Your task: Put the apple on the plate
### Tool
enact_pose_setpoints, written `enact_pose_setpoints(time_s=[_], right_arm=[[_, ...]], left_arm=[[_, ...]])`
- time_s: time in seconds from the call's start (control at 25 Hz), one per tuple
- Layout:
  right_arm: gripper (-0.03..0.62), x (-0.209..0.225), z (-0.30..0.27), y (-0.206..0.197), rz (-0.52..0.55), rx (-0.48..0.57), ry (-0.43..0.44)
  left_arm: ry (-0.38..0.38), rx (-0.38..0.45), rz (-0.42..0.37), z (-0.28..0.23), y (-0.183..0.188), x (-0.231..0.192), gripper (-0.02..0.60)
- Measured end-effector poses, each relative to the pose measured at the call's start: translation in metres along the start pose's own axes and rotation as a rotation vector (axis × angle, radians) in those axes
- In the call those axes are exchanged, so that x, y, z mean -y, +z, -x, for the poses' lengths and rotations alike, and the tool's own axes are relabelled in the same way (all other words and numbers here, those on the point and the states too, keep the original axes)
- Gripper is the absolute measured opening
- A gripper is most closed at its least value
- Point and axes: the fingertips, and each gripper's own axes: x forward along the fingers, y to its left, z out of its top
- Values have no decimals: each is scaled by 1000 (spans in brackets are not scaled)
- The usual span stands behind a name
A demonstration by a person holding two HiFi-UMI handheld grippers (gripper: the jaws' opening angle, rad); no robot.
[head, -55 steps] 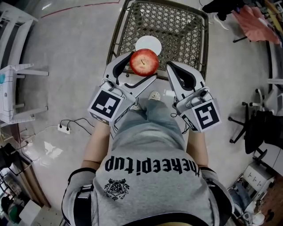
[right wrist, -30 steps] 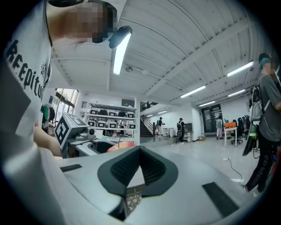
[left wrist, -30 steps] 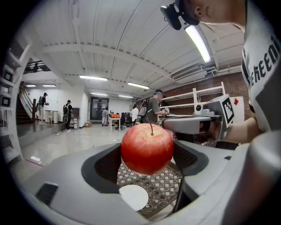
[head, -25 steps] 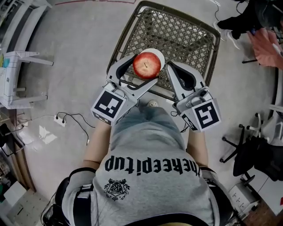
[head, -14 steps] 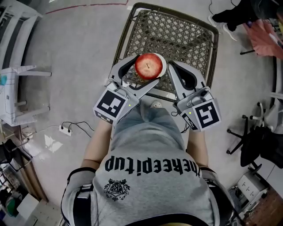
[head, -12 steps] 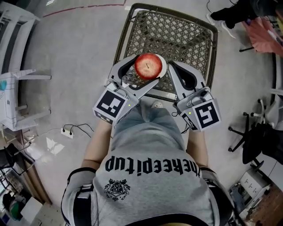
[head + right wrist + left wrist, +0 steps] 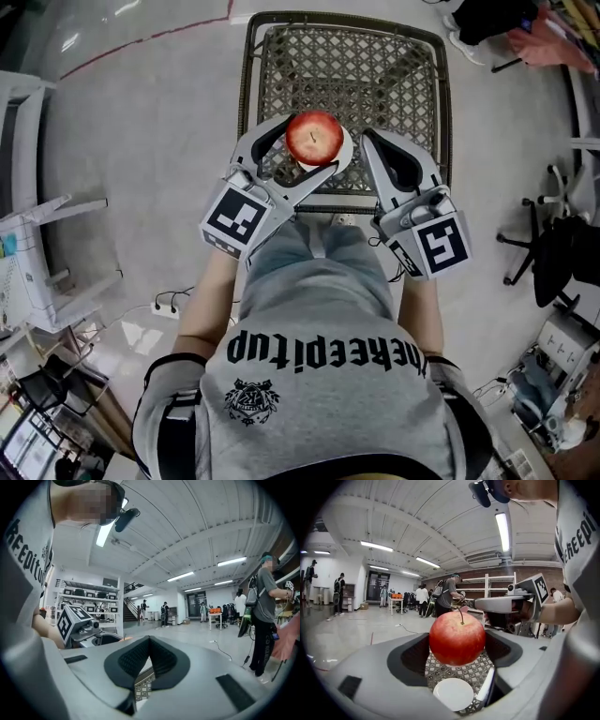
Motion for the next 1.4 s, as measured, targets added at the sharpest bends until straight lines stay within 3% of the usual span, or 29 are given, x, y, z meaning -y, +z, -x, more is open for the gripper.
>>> enact_pose_setpoints(time_s=[0.76,1.08,1.4], right_arm=[[-2,27,0,-41,-89,-48,-294],[-2,25,14,-63,-114,-79,-383],[-2,23,26,-87,-143,-112,-413]], left_arm=[[-296,-105,-41,-41,-48,-6,394],[-353,-120,-59,-47,-67,-2,394],[-391,-160,-64,-62,-103,2,394]])
